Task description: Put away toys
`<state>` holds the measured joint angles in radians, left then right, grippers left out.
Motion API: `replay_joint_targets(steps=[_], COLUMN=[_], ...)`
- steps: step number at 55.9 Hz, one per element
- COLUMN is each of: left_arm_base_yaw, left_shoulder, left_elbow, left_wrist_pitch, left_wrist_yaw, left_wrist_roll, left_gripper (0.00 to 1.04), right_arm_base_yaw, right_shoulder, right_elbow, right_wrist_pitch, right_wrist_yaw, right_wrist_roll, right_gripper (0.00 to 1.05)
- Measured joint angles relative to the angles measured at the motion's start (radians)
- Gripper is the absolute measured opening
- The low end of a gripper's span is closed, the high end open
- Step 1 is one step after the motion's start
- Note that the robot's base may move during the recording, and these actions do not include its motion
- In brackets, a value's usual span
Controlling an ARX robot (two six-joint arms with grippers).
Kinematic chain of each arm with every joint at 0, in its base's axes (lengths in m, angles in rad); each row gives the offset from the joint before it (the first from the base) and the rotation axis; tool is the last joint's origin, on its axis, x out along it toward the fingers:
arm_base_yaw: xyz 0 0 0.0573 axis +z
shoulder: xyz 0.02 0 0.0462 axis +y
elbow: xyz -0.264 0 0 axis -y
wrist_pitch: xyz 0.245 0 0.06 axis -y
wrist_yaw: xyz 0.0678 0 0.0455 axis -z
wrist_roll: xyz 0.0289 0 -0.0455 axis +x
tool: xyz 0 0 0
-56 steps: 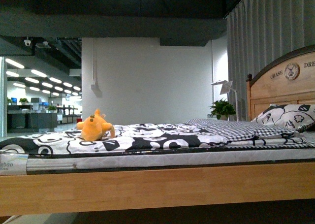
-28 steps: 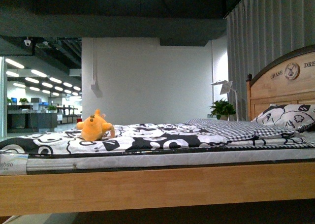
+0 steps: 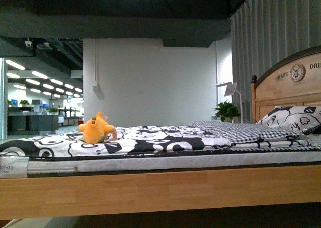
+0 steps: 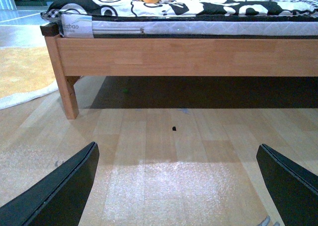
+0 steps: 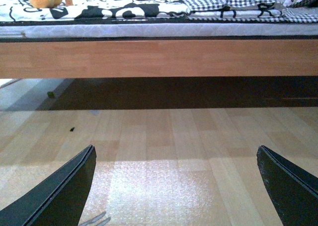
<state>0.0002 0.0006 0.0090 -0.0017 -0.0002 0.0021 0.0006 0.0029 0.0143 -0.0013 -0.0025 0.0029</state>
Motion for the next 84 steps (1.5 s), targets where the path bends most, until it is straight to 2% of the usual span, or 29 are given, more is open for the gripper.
replay_joint_targets(steps=[84], left_arm_base_yaw=[0.0], left_shoulder=[0.0], left_elbow=[0.0], left_wrist_pitch=[0.0], left_wrist_yaw=[0.0], left_wrist_roll=[0.0], left_gripper=[0.98], right_arm_base_yaw=[0.0], right_shoulder=[0.0], right_elbow=[0.0], right_wrist_pitch=[0.0], right_wrist_yaw=[0.0], right_wrist_roll=[0.0], right_gripper=[0.98])
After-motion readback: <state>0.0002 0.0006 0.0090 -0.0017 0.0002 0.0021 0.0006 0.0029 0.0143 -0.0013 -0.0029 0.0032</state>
